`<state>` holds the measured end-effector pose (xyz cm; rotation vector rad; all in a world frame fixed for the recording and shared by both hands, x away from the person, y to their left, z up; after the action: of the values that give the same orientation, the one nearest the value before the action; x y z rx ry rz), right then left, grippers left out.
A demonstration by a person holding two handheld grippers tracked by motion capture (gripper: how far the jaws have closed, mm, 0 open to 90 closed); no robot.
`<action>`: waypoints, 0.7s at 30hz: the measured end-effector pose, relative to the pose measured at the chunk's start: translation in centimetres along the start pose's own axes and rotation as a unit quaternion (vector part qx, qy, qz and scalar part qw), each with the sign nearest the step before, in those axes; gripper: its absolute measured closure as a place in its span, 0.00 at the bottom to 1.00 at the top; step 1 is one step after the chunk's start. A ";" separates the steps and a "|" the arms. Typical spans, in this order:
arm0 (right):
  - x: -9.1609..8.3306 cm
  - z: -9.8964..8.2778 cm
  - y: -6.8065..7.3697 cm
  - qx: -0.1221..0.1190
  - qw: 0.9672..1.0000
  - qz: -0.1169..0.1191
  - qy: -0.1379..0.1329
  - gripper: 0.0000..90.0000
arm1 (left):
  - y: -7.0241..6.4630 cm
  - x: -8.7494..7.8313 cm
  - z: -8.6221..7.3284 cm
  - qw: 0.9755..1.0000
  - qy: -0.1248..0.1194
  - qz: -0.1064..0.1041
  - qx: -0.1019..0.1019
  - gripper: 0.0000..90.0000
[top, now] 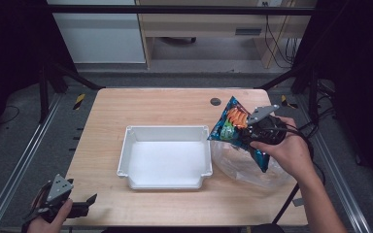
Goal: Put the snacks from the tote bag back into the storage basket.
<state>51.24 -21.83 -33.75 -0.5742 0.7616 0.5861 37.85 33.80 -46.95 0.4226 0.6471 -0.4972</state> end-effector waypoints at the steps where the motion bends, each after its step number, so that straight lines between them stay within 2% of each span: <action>1: -0.1 0.1 0.0 0.002 1.000 -0.002 0.001 0.46 | -0.1 0.0 0.0 1.000 0.004 -0.001 0.004 0.03; 4: -0.1 0.2 0.1 0.002 1.000 -0.002 -0.002 0.46 | -0.3 0.1 0.2 1.000 0.000 0.001 0.005 0.03; 8: 0.0 0.4 0.3 -0.001 1.000 0.000 -0.009 0.46 | -0.4 0.4 0.2 1.000 0.010 0.000 0.014 0.03; 15: 0.6 0.4 0.0 -0.004 1.000 -0.011 -0.009 0.46 | -0.2 0.5 0.1 1.000 0.013 0.005 0.012 0.03; 17: 0.9 0.4 0.0 -0.004 1.000 -0.012 -0.011 0.46 | -0.1 0.5 0.0 1.000 0.010 0.004 0.004 0.03; 20: 1.2 0.5 -0.1 -0.005 1.000 -0.011 -0.014 0.46 | -0.1 0.1 0.1 1.000 -0.004 0.005 0.001 0.03; 21: 1.6 0.7 -0.1 -0.001 1.000 -0.009 -0.023 0.46 | -0.1 0.0 0.3 1.000 -0.014 0.004 0.001 0.03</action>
<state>52.60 -21.01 -34.52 -0.5675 0.7120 0.5823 37.90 33.55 -46.75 0.4190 0.6183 -0.4948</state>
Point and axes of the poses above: each handheld gripper's, and its own axes: x roughly forward along the jaws, z roughly out of its top, y roughly to its left, the point moved 2 cm from there along x, roughly forward along the jaws, and after that the axes turned 8 degrees about x, right-handed, at the moved point
